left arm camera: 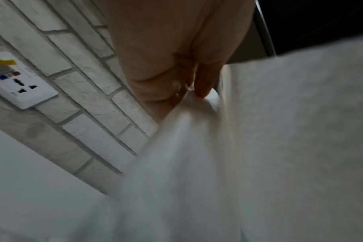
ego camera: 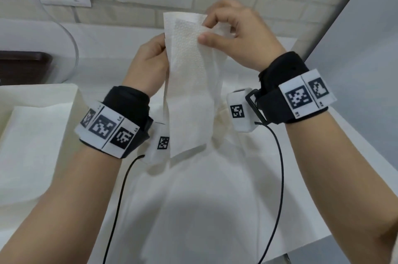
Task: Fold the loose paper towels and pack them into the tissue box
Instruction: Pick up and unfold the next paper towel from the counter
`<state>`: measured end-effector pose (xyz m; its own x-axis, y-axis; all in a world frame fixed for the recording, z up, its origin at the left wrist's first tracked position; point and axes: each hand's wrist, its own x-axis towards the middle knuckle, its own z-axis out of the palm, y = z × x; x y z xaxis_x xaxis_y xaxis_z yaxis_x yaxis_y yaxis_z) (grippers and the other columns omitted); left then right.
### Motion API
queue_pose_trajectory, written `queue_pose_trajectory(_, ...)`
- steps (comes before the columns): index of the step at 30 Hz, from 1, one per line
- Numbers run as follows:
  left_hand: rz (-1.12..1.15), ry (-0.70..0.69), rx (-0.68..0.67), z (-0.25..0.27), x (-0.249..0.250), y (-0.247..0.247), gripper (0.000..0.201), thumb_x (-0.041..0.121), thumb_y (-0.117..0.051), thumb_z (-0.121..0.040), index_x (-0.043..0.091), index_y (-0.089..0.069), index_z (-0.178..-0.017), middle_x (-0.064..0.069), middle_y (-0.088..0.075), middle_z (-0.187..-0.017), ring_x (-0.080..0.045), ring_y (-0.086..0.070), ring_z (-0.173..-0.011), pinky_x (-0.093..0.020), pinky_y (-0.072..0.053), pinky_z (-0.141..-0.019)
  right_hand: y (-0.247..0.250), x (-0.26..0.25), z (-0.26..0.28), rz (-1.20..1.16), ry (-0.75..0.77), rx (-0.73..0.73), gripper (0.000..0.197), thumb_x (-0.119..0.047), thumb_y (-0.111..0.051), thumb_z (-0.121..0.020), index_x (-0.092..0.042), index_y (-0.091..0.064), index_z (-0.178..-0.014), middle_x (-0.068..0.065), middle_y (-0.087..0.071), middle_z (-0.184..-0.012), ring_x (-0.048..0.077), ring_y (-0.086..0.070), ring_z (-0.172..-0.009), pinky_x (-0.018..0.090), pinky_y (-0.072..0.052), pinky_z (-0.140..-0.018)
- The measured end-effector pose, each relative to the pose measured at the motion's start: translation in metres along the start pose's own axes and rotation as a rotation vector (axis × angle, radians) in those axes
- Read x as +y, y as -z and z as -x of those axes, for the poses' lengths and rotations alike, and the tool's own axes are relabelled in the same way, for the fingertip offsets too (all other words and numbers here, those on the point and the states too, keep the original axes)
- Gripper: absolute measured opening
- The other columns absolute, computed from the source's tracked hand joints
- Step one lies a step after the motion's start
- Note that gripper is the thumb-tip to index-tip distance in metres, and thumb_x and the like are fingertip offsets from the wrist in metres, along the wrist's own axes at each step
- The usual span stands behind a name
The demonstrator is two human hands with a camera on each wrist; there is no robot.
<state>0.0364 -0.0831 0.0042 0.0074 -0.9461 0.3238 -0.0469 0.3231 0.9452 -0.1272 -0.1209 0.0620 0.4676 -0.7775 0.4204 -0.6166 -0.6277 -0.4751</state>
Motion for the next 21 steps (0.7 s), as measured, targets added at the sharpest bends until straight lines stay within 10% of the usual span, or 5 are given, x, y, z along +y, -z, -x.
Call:
queue_pose_trajectory(9,0.263,0.012,0.169,0.011,-0.008,-0.028,0.043,0.041,-0.026,-0.1,0.015,-0.06,-0.098,0.008,-0.065,-0.095,0.001,-0.063,-0.09,-0.018,-0.048,-0.083,0.001,0.008,0.004,-0.006,-0.078,0.089,0.032,-0.034,-0.06,-0.087,-0.03,-0.038,-0.064,-0.016,-0.041,-0.066,-0.008,-0.041,-0.058,0.008,-0.032,-0.058)
queue_pose_trajectory(12,0.158,0.018,0.1,0.015,-0.015,-0.038,0.026,0.027,-0.056,-0.092,0.012,-0.044,-0.11,0.009,-0.059,-0.101,0.009,-0.061,-0.086,-0.011,-0.048,-0.073,-0.002,0.01,0.008,-0.05,-0.101,0.136,0.035,-0.034,-0.062,-0.085,-0.029,-0.034,-0.064,-0.015,-0.038,-0.065,-0.007,-0.038,-0.057,0.008,-0.03,-0.057)
queue_pose_trajectory(17,-0.016,0.113,0.132,0.014,-0.033,-0.041,0.032,0.012,-0.058,-0.089,0.011,-0.047,-0.119,0.001,-0.062,-0.112,-0.012,-0.063,-0.099,-0.025,-0.054,-0.083,-0.001,0.028,0.028,-0.11,-0.211,0.113,0.027,-0.028,-0.062,-0.086,-0.022,-0.038,-0.094,-0.002,-0.05,-0.084,0.006,-0.051,-0.065,0.016,-0.046,-0.054)
queue_pose_trajectory(21,-0.148,0.157,0.259,0.015,-0.047,-0.029,0.031,0.015,-0.048,-0.093,0.012,-0.045,-0.123,0.005,-0.057,-0.112,-0.013,-0.058,-0.102,-0.024,-0.049,-0.086,-0.003,0.061,0.061,0.284,-0.519,-0.31,0.047,-0.03,-0.064,-0.085,-0.01,-0.039,-0.12,0.011,-0.057,-0.109,0.022,-0.053,-0.085,0.027,-0.041,-0.069)
